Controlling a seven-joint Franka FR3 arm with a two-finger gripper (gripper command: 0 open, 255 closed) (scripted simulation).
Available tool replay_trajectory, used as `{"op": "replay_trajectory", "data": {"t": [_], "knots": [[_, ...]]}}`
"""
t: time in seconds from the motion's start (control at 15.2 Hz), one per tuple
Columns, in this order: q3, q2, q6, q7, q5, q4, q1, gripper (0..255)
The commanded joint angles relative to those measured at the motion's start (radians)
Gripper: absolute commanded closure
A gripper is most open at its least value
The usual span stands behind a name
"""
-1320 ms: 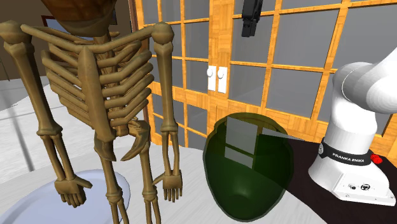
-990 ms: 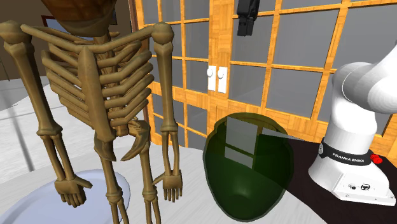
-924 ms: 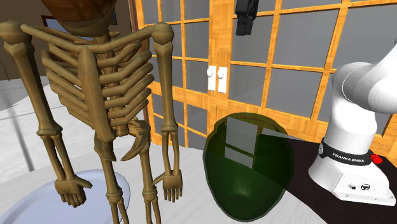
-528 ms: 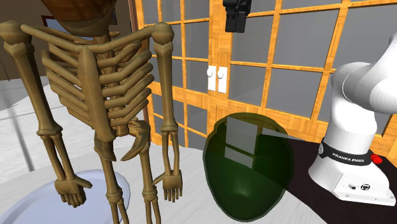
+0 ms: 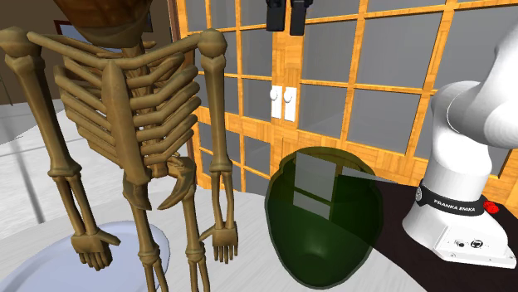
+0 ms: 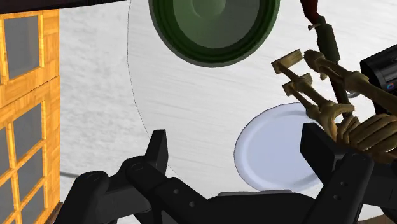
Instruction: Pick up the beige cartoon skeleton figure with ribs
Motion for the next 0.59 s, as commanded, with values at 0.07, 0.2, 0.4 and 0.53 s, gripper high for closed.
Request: {"op": "replay_trajectory", "data": {"t": [0.07, 0.2, 0.4, 0.53], "knots": [[0.060, 0.087, -0.005, 0.078, -0.006, 0.089, 0.005, 0], [0.103, 0.153, -0.010, 0.135, -0.020, 0.158, 0.009, 0], [0.167, 0.265, -0.024, 0.225, -0.058, 0.272, 0.022, 0], [0.209, 0.350, -0.038, 0.290, -0.096, 0.358, 0.040, 0]]}}
